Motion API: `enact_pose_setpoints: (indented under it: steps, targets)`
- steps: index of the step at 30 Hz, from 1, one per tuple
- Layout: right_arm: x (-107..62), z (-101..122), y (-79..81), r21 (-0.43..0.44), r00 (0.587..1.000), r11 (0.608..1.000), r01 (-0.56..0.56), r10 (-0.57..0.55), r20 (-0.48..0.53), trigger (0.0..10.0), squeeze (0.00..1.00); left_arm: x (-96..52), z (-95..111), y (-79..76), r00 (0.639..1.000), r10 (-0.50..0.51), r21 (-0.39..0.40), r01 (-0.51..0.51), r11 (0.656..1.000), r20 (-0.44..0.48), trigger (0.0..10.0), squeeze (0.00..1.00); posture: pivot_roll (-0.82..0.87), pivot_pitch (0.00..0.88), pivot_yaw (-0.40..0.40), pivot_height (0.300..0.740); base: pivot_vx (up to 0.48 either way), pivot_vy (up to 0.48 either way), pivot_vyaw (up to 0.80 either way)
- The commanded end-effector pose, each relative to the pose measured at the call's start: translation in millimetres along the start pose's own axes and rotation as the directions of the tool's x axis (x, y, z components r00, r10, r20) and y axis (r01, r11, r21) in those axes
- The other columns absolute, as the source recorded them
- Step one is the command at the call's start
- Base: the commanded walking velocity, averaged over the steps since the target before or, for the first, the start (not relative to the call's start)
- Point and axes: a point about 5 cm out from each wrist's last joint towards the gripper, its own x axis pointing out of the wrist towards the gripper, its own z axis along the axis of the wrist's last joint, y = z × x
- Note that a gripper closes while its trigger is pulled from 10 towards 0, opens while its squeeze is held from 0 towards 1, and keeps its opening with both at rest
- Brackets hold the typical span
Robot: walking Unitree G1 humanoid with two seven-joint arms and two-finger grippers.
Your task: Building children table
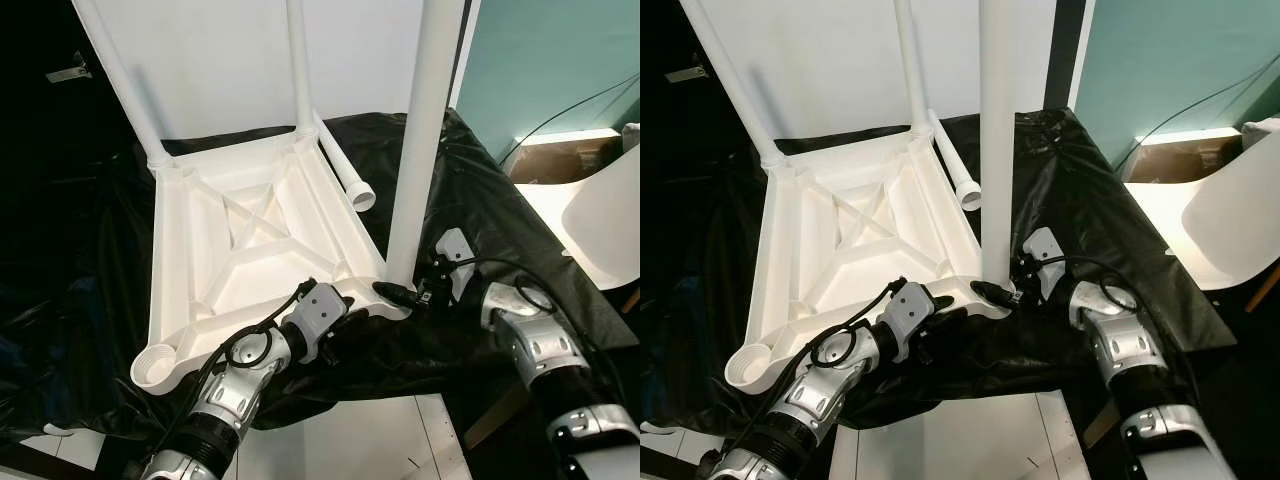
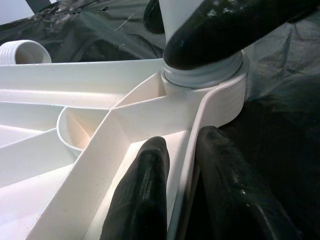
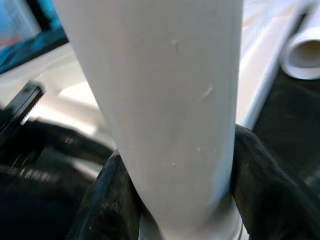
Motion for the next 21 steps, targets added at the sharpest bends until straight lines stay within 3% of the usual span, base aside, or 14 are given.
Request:
enact_pose_setpoints:
  steps: [1, 3, 4, 6, 8, 9, 11, 15, 17, 18, 21]
  targets:
    - [2.1, -12, 10.9, 0.037, 0.999, 0.999, 0.021, -0.02, -0.03, 0.0, 0.0, -6.2, -26, -11.9, 0.989, -0.077, -0.047, 0.071, 0.996, -0.125, 10.0, 0.0, -0.05, 0.0, 0.053, 0.74, 0.0, 0.0, 0.0]
    - [2.7, -15, 18.9, 0.04, 0.998, 0.997, 0.068, -0.068, -0.012, 0.0, 0.0, -6.2, -27, -11.9, 0.989, -0.077, -0.047, 0.071, 0.996, -0.127, 10.0, 0.0, -0.05, 0.0, 0.053, 0.74, 0.0, 0.0, 0.0]
    - [4.4, -16, 33.1, 0.077, 0.969, 0.969, 0.236, -0.241, 0.061, 0.0, 0.0, -6.1, -27, -12.1, 0.989, -0.076, -0.047, 0.071, 0.996, -0.126, 10.0, 0.0, -0.04, 0.0, 0.05, 0.74, 0.0, 0.0, 0.0]
    - [4.4, -16, 33.1, 0.077, 0.969, 0.969, 0.236, -0.241, 0.061, 0.0, 0.0, -6.1, -27, -12.1, 0.989, -0.076, -0.047, 0.071, 0.996, -0.126, 10.0, 0.0, -0.04, 0.0, 0.05, 0.74, 0.0, 0.0, 0.0]
    - [3.3, -14, 32.2, 0.121, 0.91, 0.912, 0.392, -0.404, 0.092, 0.0, 0.0, -6.0, -27, -12.2, 0.989, -0.075, -0.047, 0.07, 0.996, -0.126, 10.0, 0.0, -0.04, 0.0, 0.05, 0.74, 0.0, 0.0, 0.0]
    - [3.3, -14, 32.2, 0.121, 0.91, 0.912, 0.392, -0.404, 0.092, 0.0, 0.0, -6.0, -27, -12.2, 0.989, -0.075, -0.047, 0.07, 0.996, -0.126, 10.0, 0.0, -0.04, 0.0, 0.05, 0.74, 0.0, 0.0, 0.0]
    - [-0.3, -10, 21.5, 0.121, 0.814, 0.82, 0.56, -0.571, 0.102, 0.0, 0.0, -6.2, -27, -12.5, 0.988, -0.081, -0.044, 0.076, 0.996, -0.129, 10.0, 0.0, -0.04, 0.0, 0.056, 0.74, 0.0, 0.0, 0.0]
    - [1.6, -6, 20.8, 0.124, 0.785, 0.791, 0.599, -0.611, 0.104, 0.0, 0.0, -6.3, -27, -11.9, 0.988, -0.082, -0.04, 0.077, 0.996, -0.131, 10.0, 0.0, -0.04, 0.0, 0.056, 0.74, 0.0, 0.0, 0.0]
    - [4.2, -5, 23.2, 0.122, 0.79, 0.796, 0.593, -0.605, 0.105, 0.0, 0.0, -6.1, -27, -11.5, 0.988, -0.081, -0.04, 0.076, 0.996, -0.131, 10.0, 0.0, -0.04, 0.0, 0.055, 0.74, 0.0, 0.0, 0.0]
    - [6.3, -5, 25.9, 0.11, 0.797, 0.803, 0.586, -0.595, 0.104, 9.9, 0.0, -5.9, -27, -11.3, 0.988, -0.08, -0.04, 0.075, 0.996, -0.13, 10.0, 0.0, -0.04, 0.0, 0.054, 0.74, 0.0, 0.0, 0.0]
    - [9.4, -1, 28.6, 0.05, 0.819, 0.828, 0.559, -0.561, 0.123, 10.0, 0.0, -5.8, -27, -11.6, 0.989, -0.072, -0.042, 0.067, 0.997, -0.126, 10.0, 0.0, -0.05, 0.0, 0.052, 0.74, 0.0, 0.0, 0.0]
